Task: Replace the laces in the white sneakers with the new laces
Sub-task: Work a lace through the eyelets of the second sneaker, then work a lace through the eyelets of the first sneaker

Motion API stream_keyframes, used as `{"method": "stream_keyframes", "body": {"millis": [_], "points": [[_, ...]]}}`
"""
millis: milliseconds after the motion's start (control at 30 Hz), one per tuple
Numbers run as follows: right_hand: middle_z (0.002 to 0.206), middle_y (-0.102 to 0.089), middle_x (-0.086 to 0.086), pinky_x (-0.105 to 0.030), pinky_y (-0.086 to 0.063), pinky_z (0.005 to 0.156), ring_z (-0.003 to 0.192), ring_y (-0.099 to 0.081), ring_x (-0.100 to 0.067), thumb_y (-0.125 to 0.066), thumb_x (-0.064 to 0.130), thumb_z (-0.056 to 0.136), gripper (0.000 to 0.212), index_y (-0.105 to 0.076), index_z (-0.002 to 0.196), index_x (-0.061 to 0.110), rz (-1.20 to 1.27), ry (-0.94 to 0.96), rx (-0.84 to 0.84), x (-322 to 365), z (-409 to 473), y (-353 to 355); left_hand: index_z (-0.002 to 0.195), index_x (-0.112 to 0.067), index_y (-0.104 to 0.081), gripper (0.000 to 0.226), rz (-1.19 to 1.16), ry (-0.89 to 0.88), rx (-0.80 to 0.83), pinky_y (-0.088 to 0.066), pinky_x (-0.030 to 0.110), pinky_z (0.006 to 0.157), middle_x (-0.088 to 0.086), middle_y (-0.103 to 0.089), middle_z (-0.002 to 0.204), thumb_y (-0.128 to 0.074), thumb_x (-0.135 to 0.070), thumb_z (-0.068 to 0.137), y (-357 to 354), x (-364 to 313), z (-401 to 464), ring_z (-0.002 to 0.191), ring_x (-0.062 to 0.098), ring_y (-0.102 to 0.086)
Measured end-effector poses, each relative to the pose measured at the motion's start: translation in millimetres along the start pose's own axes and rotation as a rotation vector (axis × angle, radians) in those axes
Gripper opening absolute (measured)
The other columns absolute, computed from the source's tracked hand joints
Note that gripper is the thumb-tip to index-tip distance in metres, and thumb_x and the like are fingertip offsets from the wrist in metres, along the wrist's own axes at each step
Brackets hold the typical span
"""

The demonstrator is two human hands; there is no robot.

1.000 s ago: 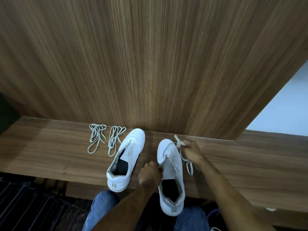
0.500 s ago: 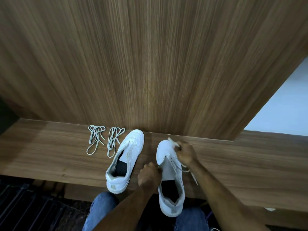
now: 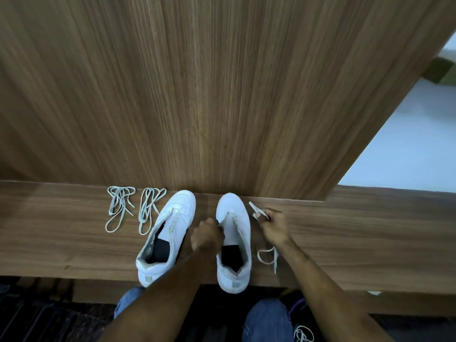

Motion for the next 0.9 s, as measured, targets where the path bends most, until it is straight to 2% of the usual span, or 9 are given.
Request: {"method": "stream_keyframes", "body": {"millis": [133,233,300,367,500,567,667,833,900], "points": [[0.063,-0.056,0.002,-0.022,-0.038,0.056,0.054,-0.044,0.000,-0.061,0.012,0.093,0.022,-0.068,0.072,0.017,0.128,-0.035,-0.022,-2,-5,17,0.120,-0.012,-0.055,0.039,-0.054,-0.027,0.020,-0.046,0.040,0.090,0.012,-0.062,0.120,-0.050,-0.041,0.094,3,1,17,0.112,0.032,-0.058],[0.060,-0.055,0.001,-0.009,-0.031,0.043,0.039,-0.043,0.004,-0.059,0.010,0.094,0.019,-0.067,0.076,0.010,0.166,-0.062,-0.070,-10,-13,42,0.124,-0.022,-0.055,0.040,-0.015,-0.273,-0.151,-0.050,0.041,0.084,0.006,-0.062,0.118,-0.047,-0.044,0.092,7,-12,1,0.102,0.031,-0.061],[0.053,-0.052,0.007,-0.012,-0.029,0.039,0.034,-0.040,0.003,-0.059,0.010,0.093,0.019,-0.067,0.076,0.007,0.173,-0.084,-0.121,-20,-21,65,0.101,-0.022,-0.065,0.034,0.074,-0.529,-0.305,-0.048,0.038,0.071,0.000,-0.064,0.099,-0.049,-0.047,0.084,2,-25,-25,0.087,0.026,-0.062],[0.043,-0.051,0.012,-0.010,-0.028,0.038,0.034,-0.040,0.003,-0.060,0.008,0.093,0.016,-0.070,0.080,0.003,0.159,-0.109,-0.167,-33,-31,89,0.072,-0.025,-0.066,0.033,0.204,-0.636,-0.283,-0.041,0.032,0.063,-0.006,-0.066,0.075,-0.055,-0.056,0.076,-18,-30,-49,0.071,0.019,-0.063],[0.049,-0.051,0.006,-0.011,-0.025,0.033,0.029,-0.035,0.001,-0.058,0.009,0.093,0.014,-0.068,0.083,0.007,0.107,-0.214,-0.175,-62,-60,129,0.073,-0.026,-0.072,0.041,0.345,-0.681,-0.164,-0.052,0.037,0.063,-0.001,-0.067,0.061,-0.047,-0.057,0.065,-54,-29,-71,0.054,0.021,-0.065],[0.056,-0.050,-0.003,-0.014,-0.024,0.030,0.028,-0.033,0.000,-0.056,0.010,0.095,0.015,-0.067,0.085,0.005,0.083,-0.302,-0.139,-86,-78,140,0.086,-0.025,-0.075,0.038,0.316,-0.646,-0.129,-0.053,0.045,0.077,0.004,-0.071,0.070,-0.052,-0.050,0.070,-61,-27,-67,0.063,0.026,-0.068],[0.055,-0.048,-0.008,-0.012,-0.024,0.029,0.025,-0.033,-0.005,-0.051,0.009,0.098,0.015,-0.060,0.086,0.007,0.059,-0.454,-0.054,-132,-105,143,0.111,-0.028,-0.069,0.038,0.317,-0.570,-0.074,-0.038,0.044,0.099,0.008,-0.072,0.101,-0.062,-0.047,0.079,-71,-27,-57,0.094,0.031,-0.066],[0.043,-0.047,0.003,-0.018,-0.035,0.041,0.038,-0.045,-0.006,-0.047,-0.001,0.093,0.034,-0.051,0.062,0.010,-0.195,-0.515,0.024,-188,-133,149,0.120,-0.034,-0.062,0.036,0.327,-0.525,-0.066,-0.028,0.038,0.107,-0.002,-0.063,0.122,-0.058,-0.047,0.087,-76,-25,-50,0.109,0.023,-0.060],[0.058,-0.056,-0.003,-0.021,-0.037,0.055,0.059,-0.053,-0.015,-0.048,0.004,0.091,0.026,-0.056,0.067,0.008,-0.317,-0.529,0.084,-203,-143,147,0.119,-0.032,-0.063,0.035,0.296,-0.523,-0.066,-0.027,0.039,0.107,-0.001,-0.064,0.121,-0.060,-0.045,0.087,-76,-26,-50,0.108,0.024,-0.061]]}}
Point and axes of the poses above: each hand's wrist, its own z-axis towards the middle knuckle, its own y-axis out of the back of the hand, x = y × z, the point moved 8 cm from there along z, towards the middle knuckle
